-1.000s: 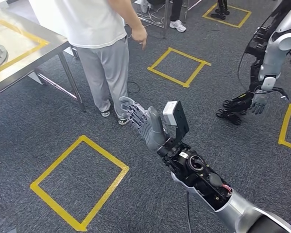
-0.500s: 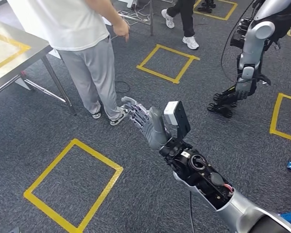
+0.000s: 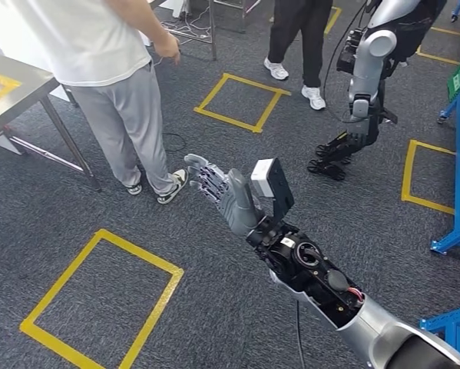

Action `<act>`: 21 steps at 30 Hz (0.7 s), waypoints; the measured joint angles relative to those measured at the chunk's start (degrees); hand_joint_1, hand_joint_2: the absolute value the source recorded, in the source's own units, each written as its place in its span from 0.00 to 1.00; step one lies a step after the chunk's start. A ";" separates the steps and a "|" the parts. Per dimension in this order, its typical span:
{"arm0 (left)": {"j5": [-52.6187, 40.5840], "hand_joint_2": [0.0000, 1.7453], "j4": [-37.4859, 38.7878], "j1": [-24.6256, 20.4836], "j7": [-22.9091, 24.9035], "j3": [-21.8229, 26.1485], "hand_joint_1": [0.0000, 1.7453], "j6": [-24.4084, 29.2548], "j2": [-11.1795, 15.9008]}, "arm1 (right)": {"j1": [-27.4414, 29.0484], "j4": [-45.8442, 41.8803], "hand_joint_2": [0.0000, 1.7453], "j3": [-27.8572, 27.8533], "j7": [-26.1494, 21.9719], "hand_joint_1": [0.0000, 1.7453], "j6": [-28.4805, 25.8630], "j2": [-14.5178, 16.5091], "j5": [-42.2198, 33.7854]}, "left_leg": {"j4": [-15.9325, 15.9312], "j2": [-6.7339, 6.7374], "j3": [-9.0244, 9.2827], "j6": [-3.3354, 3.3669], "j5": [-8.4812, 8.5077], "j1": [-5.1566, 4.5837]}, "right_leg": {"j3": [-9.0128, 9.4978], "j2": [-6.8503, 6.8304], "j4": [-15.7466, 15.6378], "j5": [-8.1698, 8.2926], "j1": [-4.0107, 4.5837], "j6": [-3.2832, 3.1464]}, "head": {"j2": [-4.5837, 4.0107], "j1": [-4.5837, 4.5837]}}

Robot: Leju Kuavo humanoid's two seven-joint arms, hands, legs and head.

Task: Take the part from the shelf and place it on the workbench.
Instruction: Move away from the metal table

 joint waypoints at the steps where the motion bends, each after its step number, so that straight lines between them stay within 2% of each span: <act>1: 0.00 0.00 -0.01 -0.03 0.00 -0.01 0.00 0.02 -0.04 | -0.10 0.00 0.00 -0.01 0.00 0.00 0.00 0.00 0.02 | -0.17 0.28 0.06 0.35 0.10 0.07 | -0.97 -0.65 2.12 -1.39 -0.04 0.32 | 0.00 0.17; 2: 0.00 0.00 -0.01 -0.02 0.00 -0.03 0.00 0.04 -0.06 | -0.17 0.02 0.00 -0.01 0.01 0.00 -0.01 -0.01 0.03 | -0.22 0.57 0.09 0.58 0.12 0.06 | -2.45 -1.37 5.47 -3.29 -0.12 0.56 | 0.00 0.38; 4: 0.00 0.00 -0.01 0.10 0.00 -0.10 0.00 0.08 -0.06 | -0.21 0.14 0.00 0.02 0.03 0.00 -0.05 -0.01 0.03 | -0.20 1.16 0.06 0.84 0.06 -0.06 | -6.13 -1.99 13.76 -6.99 -0.21 0.97 | 0.00 0.70; 5: 0.00 0.00 -0.01 0.14 0.00 -0.15 0.00 0.08 -0.07 | -0.14 0.23 0.00 0.05 0.04 0.00 -0.09 -0.01 0.03 | -0.18 1.46 0.07 0.87 0.03 -0.09 | -7.21 -2.09 16.19 -7.54 -0.24 1.07 | 0.00 0.75; 6: 0.00 0.00 -0.01 0.14 0.00 -0.19 0.00 0.09 -0.08 | -0.10 0.31 0.00 0.07 0.05 0.00 -0.11 0.00 0.03 | -0.16 1.72 0.10 0.88 -0.01 -0.12 | -7.25 -2.18 16.40 -6.96 -0.25 1.09 | 0.00 0.77; 7: 0.00 0.00 -0.01 0.13 0.00 -0.23 0.00 0.09 -0.11 | -0.09 0.36 0.00 0.08 0.05 0.00 -0.13 0.00 0.03 | -0.13 1.95 0.19 0.84 -0.08 -0.14 | -6.11 -2.33 14.11 -5.33 -0.25 1.01 | 0.00 0.81; 9: -0.01 0.00 -0.02 0.10 0.00 -0.26 0.00 0.10 -0.16 | -0.16 0.38 0.00 0.07 0.05 0.00 -0.18 0.00 0.02 | -0.10 2.35 0.45 0.63 -0.26 -0.18 | -2.13 -3.04 6.15 -1.74 -0.16 0.62 | 0.00 0.91; 10: -0.02 0.00 -0.02 0.08 0.00 -0.29 0.00 0.10 -0.18 | -0.25 0.38 0.00 0.06 0.04 0.00 -0.21 0.00 -0.01 | -0.04 2.58 0.52 0.43 -0.36 -0.26 | -0.39 -3.43 2.54 -0.68 0.04 0.31 | 0.00 0.91; 11: -0.04 0.00 -0.03 0.06 0.00 -0.32 0.00 0.11 -0.16 | -0.34 0.38 0.00 0.05 0.03 0.00 -0.25 0.00 -0.05 | -0.03 2.80 0.53 0.18 -0.39 -0.33 | 0.71 -3.67 0.38 -0.29 0.20 0.01 | 0.00 0.90; 12: -0.09 0.00 -0.03 0.05 0.00 -0.38 0.00 0.11 -0.16 | -0.41 0.38 0.00 0.04 0.03 0.00 -0.30 0.00 -0.09 | -0.05 3.11 0.51 -0.08 -0.38 -0.39 | 1.38 -3.71 -0.97 -0.22 0.39 -0.31 | 0.00 0.86; 14: -0.20 0.00 -0.05 -0.04 0.00 -0.51 0.00 0.12 -0.20 | -0.44 0.38 0.00 0.03 0.04 0.00 -0.42 -0.01 -0.14 | -0.20 3.67 0.50 -0.61 -0.21 -0.43 | 1.47 -3.02 -1.19 0.07 0.46 -0.89 | 0.00 0.80; 16: -0.36 0.00 -0.11 -0.27 0.00 -0.63 0.00 0.12 -0.30 | -0.41 0.30 0.00 0.00 0.06 0.00 -0.58 -0.01 -0.15 | 0.55 3.30 0.30 -1.22 -0.96 -0.33 | 1.62 -2.39 -1.66 0.55 0.20 -1.54 | 0.00 0.65; 17: -0.44 0.00 -0.14 -0.42 0.00 -0.68 0.00 0.12 -0.33 | -0.41 0.25 0.00 -0.02 0.09 0.00 -0.67 -0.01 -0.16 | 2.73 2.64 -0.60 -1.54 -2.33 -0.27 | 1.68 -2.07 -1.91 0.80 0.03 -1.87 | 0.00 0.46; 18: -0.50 0.00 -0.15 -0.51 0.00 -0.70 0.00 0.12 -0.34 | -0.37 0.22 0.00 -0.03 0.11 0.00 -0.74 -0.01 -0.18 | 6.26 1.82 -2.16 -1.75 -4.26 -0.18 | 1.66 -1.78 -2.02 0.93 -0.07 -2.03 | 0.00 0.26; 20: -0.55 0.00 -0.14 -0.51 0.02 -0.73 0.00 0.12 -0.38 | -0.18 0.24 0.00 -0.02 0.18 0.00 -0.81 0.00 -0.19 | 14.68 0.90 -6.22 -1.97 -7.75 -0.13 | 1.47 -1.02 -2.03 1.06 -0.09 -2.20 | 0.00 -0.04; 21: -0.54 0.00 -0.14 -0.46 0.03 -0.76 0.00 0.12 -0.43 | -0.06 0.26 0.00 0.00 0.19 0.00 -0.84 -0.01 -0.20 | 16.93 0.78 -7.45 -1.98 -8.11 -0.13 | 1.43 -0.53 -2.02 1.10 -0.08 -2.20 | 0.00 -0.05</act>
